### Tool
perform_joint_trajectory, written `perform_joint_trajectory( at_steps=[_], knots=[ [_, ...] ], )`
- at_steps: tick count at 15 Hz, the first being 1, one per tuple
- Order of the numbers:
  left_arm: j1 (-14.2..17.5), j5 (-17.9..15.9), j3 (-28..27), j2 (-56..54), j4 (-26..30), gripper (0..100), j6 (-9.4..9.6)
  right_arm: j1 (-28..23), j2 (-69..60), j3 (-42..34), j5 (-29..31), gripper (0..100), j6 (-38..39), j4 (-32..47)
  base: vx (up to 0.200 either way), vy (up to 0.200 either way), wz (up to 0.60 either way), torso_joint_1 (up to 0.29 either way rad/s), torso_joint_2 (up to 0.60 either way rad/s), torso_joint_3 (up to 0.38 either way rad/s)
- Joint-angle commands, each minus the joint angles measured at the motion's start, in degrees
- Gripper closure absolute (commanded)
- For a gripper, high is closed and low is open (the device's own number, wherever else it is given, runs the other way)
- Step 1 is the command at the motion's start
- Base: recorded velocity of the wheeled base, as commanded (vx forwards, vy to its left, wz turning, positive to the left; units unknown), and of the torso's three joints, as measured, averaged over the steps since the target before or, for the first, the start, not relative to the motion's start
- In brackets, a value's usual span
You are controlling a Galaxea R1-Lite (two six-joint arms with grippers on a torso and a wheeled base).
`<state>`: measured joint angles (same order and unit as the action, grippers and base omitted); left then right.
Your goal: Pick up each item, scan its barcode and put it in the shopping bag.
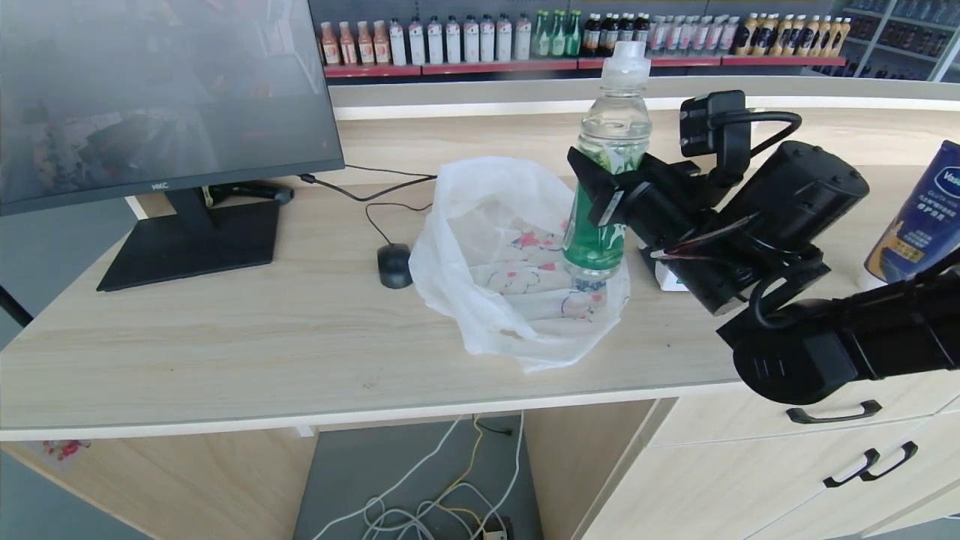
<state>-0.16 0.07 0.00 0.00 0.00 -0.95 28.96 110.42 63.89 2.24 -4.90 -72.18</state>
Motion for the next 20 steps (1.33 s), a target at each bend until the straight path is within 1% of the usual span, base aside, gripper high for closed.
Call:
perform_joint_trajectory(
  at_steps=[1, 2, 7, 9, 14, 20],
  knots=[
    [0.07, 0.01, 0.00, 0.00, 0.00, 0, -0.02, 0.13, 2.43, 7.65, -0.05, 100, -0.11, 4.33, 0.000, 0.000, 0.00, 0.000, 0.00, 0.000],
    [-0.02, 0.01, 0.00, 0.00, 0.00, 0, -0.02, 0.39, 4.10, 10.20, 0.04, 100, -0.20, 4.77, 0.000, 0.000, 0.00, 0.000, 0.00, 0.000],
    [0.07, 0.01, 0.00, 0.00, 0.00, 0, -0.02, 1.53, 6.47, 11.78, 0.13, 100, -0.55, 5.38, 0.000, 0.000, 0.00, 0.000, 0.00, 0.000],
    [-0.02, 0.01, 0.00, 0.00, 0.00, 0, -0.02, 1.62, 7.79, 14.42, 0.13, 100, -0.55, 6.88, 0.000, 0.000, 0.00, 0.000, 0.00, 0.000],
    [-0.02, 0.01, 0.00, 0.00, 0.00, 0, -0.02, 2.68, 11.75, 19.69, 0.13, 100, -0.55, 7.23, 0.000, 0.000, 0.00, 0.000, 0.00, 0.000],
    [-0.02, 0.01, 0.00, 0.00, 0.00, 0, -0.02, 3.29, 15.17, 22.42, 0.13, 100, -0.55, 7.23, 0.000, 0.000, 0.00, 0.000, 0.00, 0.000]
  ],
)
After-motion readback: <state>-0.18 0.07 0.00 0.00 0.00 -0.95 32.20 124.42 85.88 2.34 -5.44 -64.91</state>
